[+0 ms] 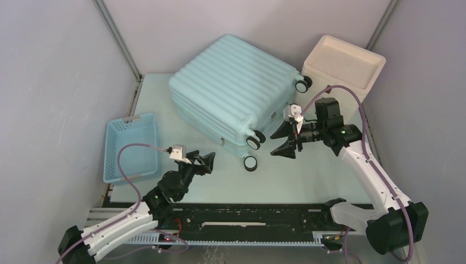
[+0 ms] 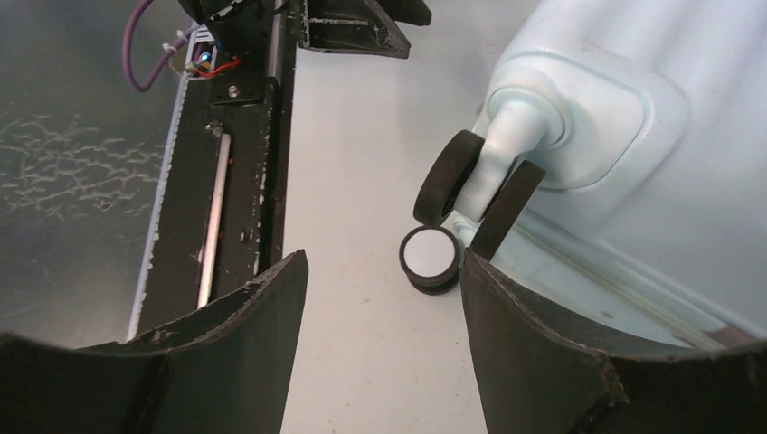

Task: Open, take out, and arrange the luggage
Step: Adjust the luggage at the center of the board.

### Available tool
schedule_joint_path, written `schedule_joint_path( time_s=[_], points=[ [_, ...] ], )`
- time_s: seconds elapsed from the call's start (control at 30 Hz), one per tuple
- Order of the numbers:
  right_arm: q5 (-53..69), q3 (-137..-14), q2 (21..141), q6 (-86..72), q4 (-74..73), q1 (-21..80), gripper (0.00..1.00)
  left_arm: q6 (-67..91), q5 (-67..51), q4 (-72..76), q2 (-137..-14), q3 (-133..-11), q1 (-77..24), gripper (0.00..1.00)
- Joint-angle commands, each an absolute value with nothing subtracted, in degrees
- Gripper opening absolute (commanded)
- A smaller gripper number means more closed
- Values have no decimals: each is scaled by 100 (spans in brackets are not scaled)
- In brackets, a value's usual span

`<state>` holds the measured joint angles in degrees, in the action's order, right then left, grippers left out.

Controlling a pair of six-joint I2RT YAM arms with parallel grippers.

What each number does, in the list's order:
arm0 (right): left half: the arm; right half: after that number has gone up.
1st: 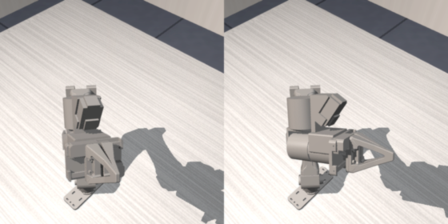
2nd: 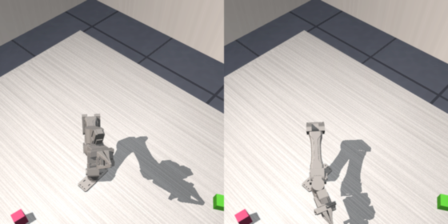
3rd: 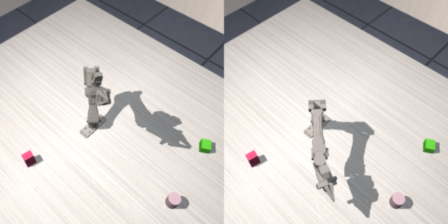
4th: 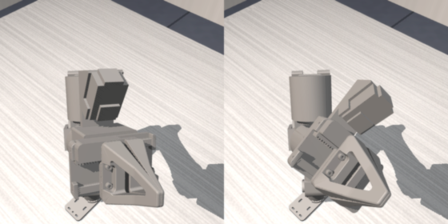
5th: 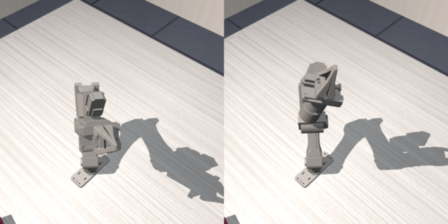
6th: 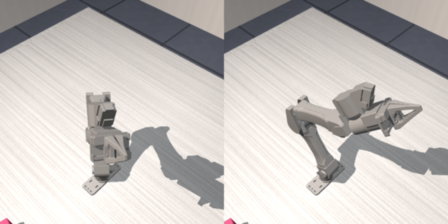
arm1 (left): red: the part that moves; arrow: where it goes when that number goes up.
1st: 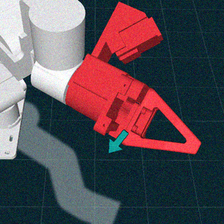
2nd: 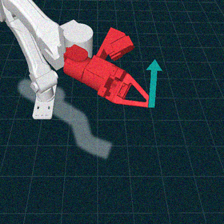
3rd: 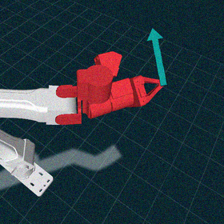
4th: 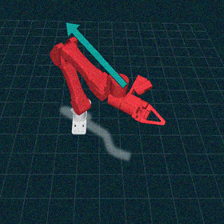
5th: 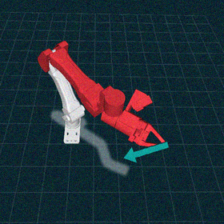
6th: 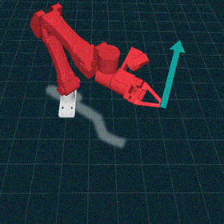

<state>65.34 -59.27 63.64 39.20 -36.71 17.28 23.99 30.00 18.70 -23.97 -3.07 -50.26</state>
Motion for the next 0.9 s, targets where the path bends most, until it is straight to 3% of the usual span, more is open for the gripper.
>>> schedule_joint_path(
  time_s=[0.0, 0.87],
  points=[
    [6813, -5691, 6275, 3364, -3257, 1776, 72, 2439, 3178, 1927, -2444, -417, -5045, 80],
    [6385, -5109, 6428, 1015, -1543, 1965, 88, 2452, 3206, 1927, -2524, -452, -5045, 80]
  ],
)
